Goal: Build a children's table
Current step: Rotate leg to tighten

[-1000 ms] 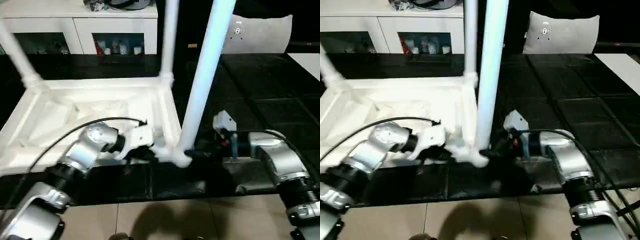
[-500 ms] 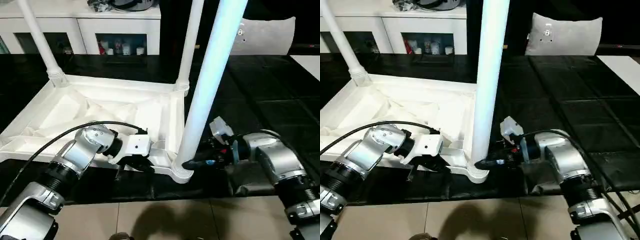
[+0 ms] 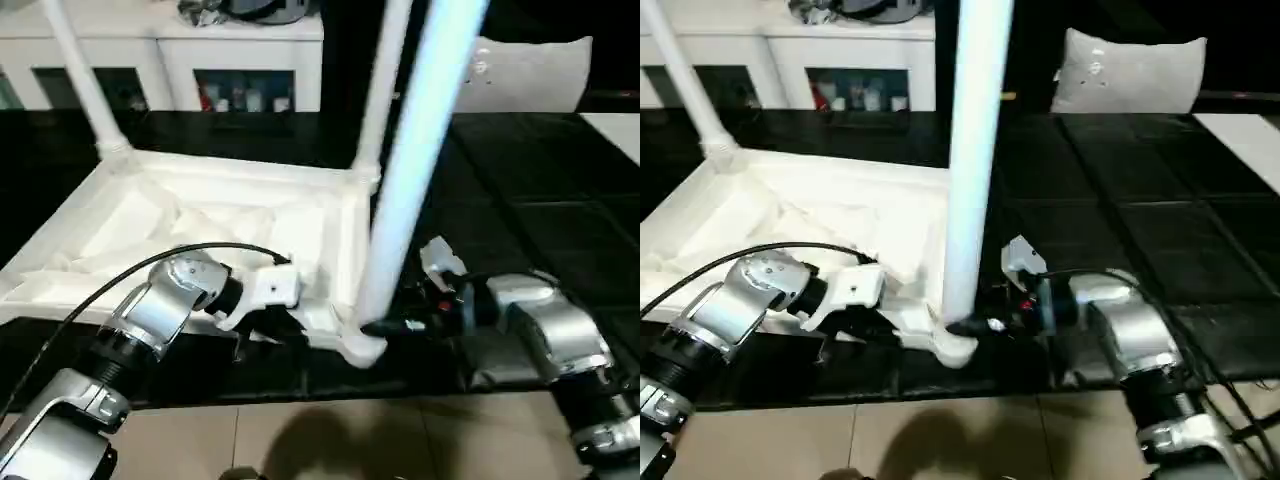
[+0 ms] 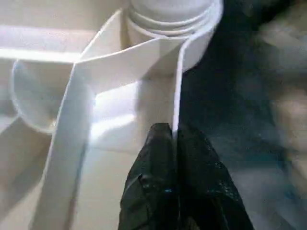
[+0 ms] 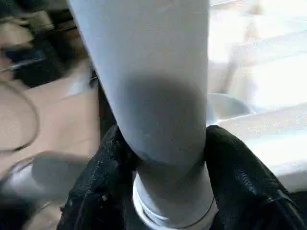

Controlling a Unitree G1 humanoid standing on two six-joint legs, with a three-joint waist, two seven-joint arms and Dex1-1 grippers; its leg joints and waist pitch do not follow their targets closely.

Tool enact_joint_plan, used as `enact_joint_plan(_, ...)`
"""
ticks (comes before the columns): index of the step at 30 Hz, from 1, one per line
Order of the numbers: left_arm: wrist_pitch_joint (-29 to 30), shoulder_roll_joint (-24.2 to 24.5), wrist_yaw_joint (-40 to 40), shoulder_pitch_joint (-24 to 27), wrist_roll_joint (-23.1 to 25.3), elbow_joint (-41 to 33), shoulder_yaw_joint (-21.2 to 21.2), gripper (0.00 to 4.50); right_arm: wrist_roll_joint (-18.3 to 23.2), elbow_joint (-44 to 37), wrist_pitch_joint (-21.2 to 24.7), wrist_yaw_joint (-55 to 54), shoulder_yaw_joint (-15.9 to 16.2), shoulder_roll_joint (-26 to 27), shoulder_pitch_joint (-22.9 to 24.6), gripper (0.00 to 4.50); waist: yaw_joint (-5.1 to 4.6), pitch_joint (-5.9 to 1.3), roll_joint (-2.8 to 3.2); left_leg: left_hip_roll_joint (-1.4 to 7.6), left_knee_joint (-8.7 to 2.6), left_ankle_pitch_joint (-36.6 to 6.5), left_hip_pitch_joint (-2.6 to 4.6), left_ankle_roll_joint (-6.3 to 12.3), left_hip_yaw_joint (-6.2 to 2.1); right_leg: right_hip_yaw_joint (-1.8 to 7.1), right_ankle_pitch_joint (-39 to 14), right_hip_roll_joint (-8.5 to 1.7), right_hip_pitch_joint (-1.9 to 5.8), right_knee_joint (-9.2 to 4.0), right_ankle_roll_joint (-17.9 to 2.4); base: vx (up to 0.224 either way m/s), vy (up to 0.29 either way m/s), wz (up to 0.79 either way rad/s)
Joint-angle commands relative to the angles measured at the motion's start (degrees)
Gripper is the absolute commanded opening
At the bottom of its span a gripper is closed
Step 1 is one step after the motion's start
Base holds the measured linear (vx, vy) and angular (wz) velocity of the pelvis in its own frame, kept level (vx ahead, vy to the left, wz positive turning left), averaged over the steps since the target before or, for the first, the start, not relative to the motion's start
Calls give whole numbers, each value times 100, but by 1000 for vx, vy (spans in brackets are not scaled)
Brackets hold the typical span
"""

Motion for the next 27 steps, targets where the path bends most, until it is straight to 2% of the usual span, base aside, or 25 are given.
enact_joint_plan(1,482,-729,515,-89,-416,-369,35,0,-279,214,198,-1276,55,466,-241,191,-72,-316,-56,44,-410,-1553,-20,-76,-69,167,-3540,-353,285,-666,-317,0,0,0)
enact_joint_plan(2,614,-832,659,-120,-425,-379,82,0,-337,271,248,-1567,1,577,-284,191,-111,-324,-39,54,-426,-1509,-55,-93,-82,161,-3470,-347,299,-649,-290,0,0,0)
enact_joint_plan(3,709,-926,820,-155,-389,-365,112,0,-376,305,311,-1835,-55,687,-320,191,-195,-333,-44,54,-428,-1549,-59,-61,-95,149,-3356,-330,286,-672,-259,0,0,0)
enact_joint_plan(4,826,-1170,1262,-249,-279,-236,191,0,-478,434,404,-2479,-183,946,-432,191,-224,-340,-44,49,-421,-1562,-42,-23,-85,153,-3277,-324,273,-684,-282,0,0,0)
enact_joint_plan(5,864,-1244,1397,-275,-242,-201,215,0,-507,467,436,-2672,-221,1022,-464,191,-292,-352,-42,46,-417,-1470,-77,32,-81,162,-3032,-316,289,-660,-376,0,0,0)
enact_joint_plan(7,884,-1465,1807,-382,-142,-14,279,0,-492,543,267,-2790,-237,1161,-525,191,-315,-378,-43,45,-398,-1324,-54,158,-55,186,-2658,-312,268,-652,-527,0,0,0)
enact_joint_plan(8,893,-1497,1863,-400,-108,-6,271,0,-550,520,153,-2779,-185,1153,-515,191,-310,-375,-46,42,-393,-1301,-44,205,-41,197,-2590,-308,259,-655,-565,0,0,0)
enact_joint_plan(9,920,-1525,1937,-421,-40,-18,268,0,-540,511,88,-2737,-195,1159,-497,245,-291,-385,-52,53,-386,-1218,-40,285,-28,216,-2417,-311,257,-632,-645,0,0,0)
enact_joint_plan(11,929,-1528,1972,-426,32,-49,262,0,-538,501,80,-2741,-243,1174,-480,259,-273,-393,-57,59,-391,-1058,-76,358,-27,225,-2186,-302,289,-586,-717,0,0,0)
enact_joint_plan(13,934,-1462,1978,-416,93,-87,253,0,-512,447,54,-2675,-275,1134,-427,279,-205,-417,-29,85,-397,-760,-86,398,-24,241,-1715,-308,310,-532,-835,0,0,0)
enact_joint_plan(15,903,-1330,1962,-393,146,-100,221,0,-478,355,-28,-2555,-287,1024,-340,303,-194,-415,-27,99,-401,-687,-79,418,-19,251,-1401,-302,311,-498,-975,0,0,0)
enact_joint_plan(16,868,-1277,1939,-386,160,-86,213,0,-465,338,-104,-2471,-289,972,-313,307,-182,-413,12,107,-406,-712,-72,412,-26,250,-1372,-311,313,-492,-1011,0,0,0)
enact_joint_plan(18,724,-1165,1854,-375,182,-47,177,0,-409,314,-197,-2287,-293,852,-267,325,-172,-417,-2,100,-404,-773,-80,424,-23,250,-1290,-307,332,-494,-1050,0,0,0)
enact_joint_plan(20,502,-971,1663,-356,238,-1,95,0,-233,220,-219,-1871,-355,645,-194,347,-150,-411,10,100,-405,-860,-61,413,-25,245,-1372,-308,337,-511,-1025,0,0,0)
enact_joint_plan(26,128,-591,1133,-317,252,-16,-47,0,-103,0,-440,-676,-230,-51,-57,397,-70,-386,18,116,-418,-1140,-21,386,-15,261,-1671,-318,309,-546,-983,0,0,0)
enact_joint_plan(27,35,-497,979,-305,246,-9,-105,0,-73,10,-432,-473,-228,-182,-73,405,-66,-386,15,122,-426,-1139,-32,384,-18,261,-1630,-314,317,-529,-996,0,0,0)
